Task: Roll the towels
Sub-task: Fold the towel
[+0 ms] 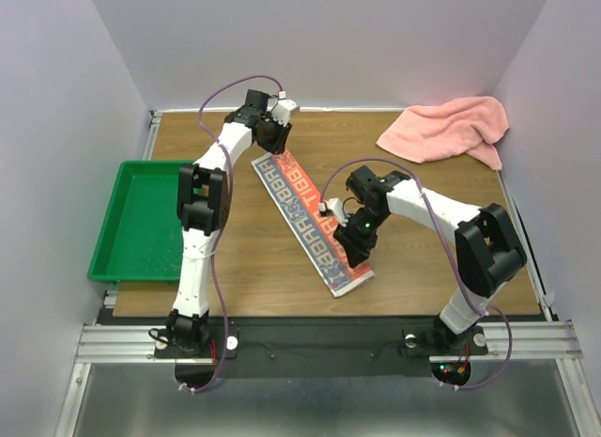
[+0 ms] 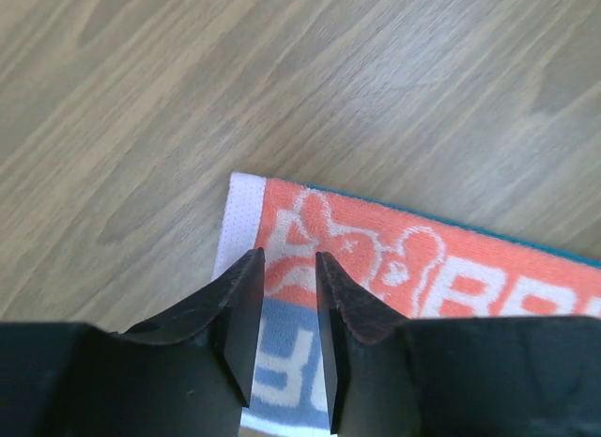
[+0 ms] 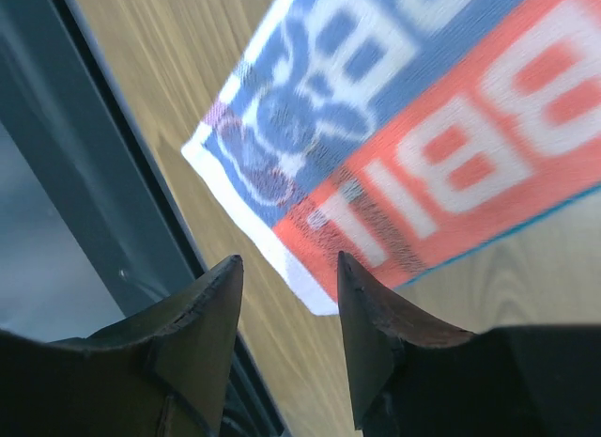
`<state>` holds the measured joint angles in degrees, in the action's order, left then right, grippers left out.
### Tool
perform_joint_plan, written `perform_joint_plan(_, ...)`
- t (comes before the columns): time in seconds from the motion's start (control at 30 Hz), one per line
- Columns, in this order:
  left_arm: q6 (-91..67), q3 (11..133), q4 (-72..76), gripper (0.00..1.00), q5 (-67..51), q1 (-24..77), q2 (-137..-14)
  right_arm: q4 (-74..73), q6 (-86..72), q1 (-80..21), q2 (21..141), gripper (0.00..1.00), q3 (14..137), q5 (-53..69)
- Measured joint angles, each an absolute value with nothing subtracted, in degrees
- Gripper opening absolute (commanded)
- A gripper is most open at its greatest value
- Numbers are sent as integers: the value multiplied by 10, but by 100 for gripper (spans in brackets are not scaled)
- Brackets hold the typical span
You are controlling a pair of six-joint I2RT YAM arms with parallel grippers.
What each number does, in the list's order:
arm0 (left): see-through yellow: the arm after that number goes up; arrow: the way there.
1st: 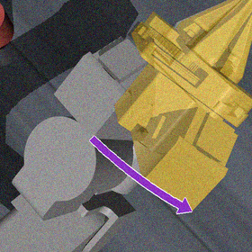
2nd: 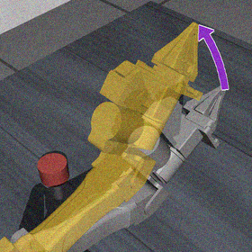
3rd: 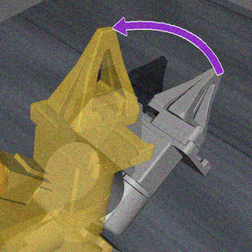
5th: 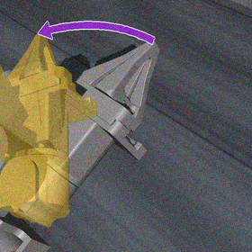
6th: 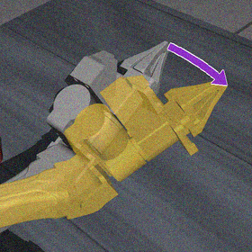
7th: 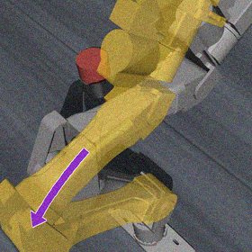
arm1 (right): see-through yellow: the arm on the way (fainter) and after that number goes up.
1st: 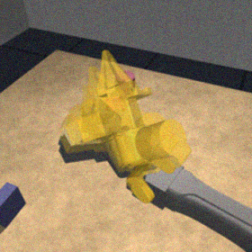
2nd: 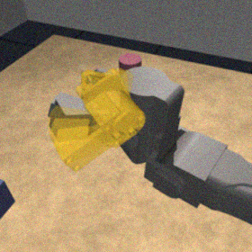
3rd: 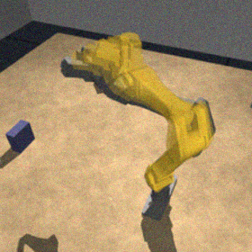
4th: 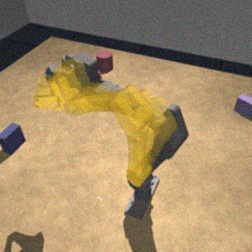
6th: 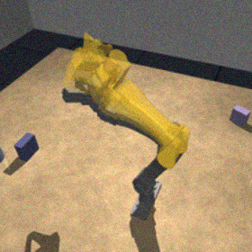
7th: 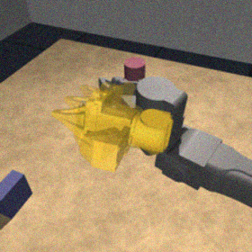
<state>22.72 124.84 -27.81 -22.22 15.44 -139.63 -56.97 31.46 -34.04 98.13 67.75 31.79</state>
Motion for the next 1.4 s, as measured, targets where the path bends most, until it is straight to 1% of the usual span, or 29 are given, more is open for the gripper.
perform_joint_plan(0.03, 225, 1245, -277, 42, -222, 155, -1390, -568, 314, -335, 978, 49, 687, 325)
perform_joint_plan(0.1, 220, 1193, -270, 43, -220, 154, -1345, -568, 310, -320, 964, 46, 696, 334)
perform_joint_plan(0.2, 213, 1059, -261, 43, -222, 154, -1237, -567, 305, -296, 953, 39, 698, 329)
perform_joint_plan(0.27, 201, 1001, -255, 40, -215, 157, -1182, -565, 301, -288, 962, 37, 698, 317)
perform_joint_plan(0.37, 179, 948, -236, 39, -201, 171, -1134, -562, 301, -289, 994, 33, 696, 298)
perform_joint_plan(0.5, 159, 906, -210, 37, -192, 196, -1134, -558, 302, -289, 1037, 29, 688, 274)
perform_joint_plan(0.6, 145, 889, -208, 35, -191, 215, -1161, -554, 303, -290, 1061, 27, 675, 265)
perform_joint_plan(0.77, 134, 901, -200, 33, -193, 216, -1215, -554, 302, -305, 1065, 26, 673, 267)
perform_joint_plan(0.87, 133, 940, -204, 32, -196, 214, -1239, -555, 295, -331, 1073, 26, 673, 279)
perform_joint_plan(1.0, 139, 1022, -216, 30, -206, 213, -1295, -564, 275, -365, 1096, 39, 684, 312)
perform_joint_plan(1.03, 143, 1063, -230, 30, -214, 213, -1318, -566, 267, -372, 1107, 41, 691, 332)
perform_joint_plan(1.07, 146, 1084, -232, 30, -217, 213, -1333, -565, 263, -375, 1113, 42, 696, 344)
perform_joint_plan(1.1, 151, 1116, -237, 31, -224, 213, -1352, -562, 250, -378, 1122, 47, 702, 363)
perform_joint_plan(1.13, 154, 1135, -237, 32, -228, 215, -1365, -561, 244, -380, 1127, 49, 706, 374)
perform_joint_plan(1.17, 158, 1148, -238, 34, -234, 215, -1372, -558, 235, -380, 1130, 52, 708, 385)
perform_joint_plan(1.2, 162, 1160, -241, 38, -238, 216, -1379, -556, 229, -380, 1131, 59, 710, 391)
perform_joint_plan(1.23, 166, 1164, -244, 42, -241, 215, -1379, -552, 223, -381, 1130, 63, 710, 401)
perform_joint_plan(1.27, 170, 1164, -244, 48, -243, 214, -1379, -549, 216, -382, 1127, 69, 710, 411)
perform_joint_plan(1.33, 176, 1162, -244, 53, -248, 211, -1374, -543, 209, -384, 1115, 73, 708, 419)
perform_joint_plan(1.4, 177, 1126, -231, 58, -255, 206, -1346, -528, 206, -386, 1087, 73, 699, 422)
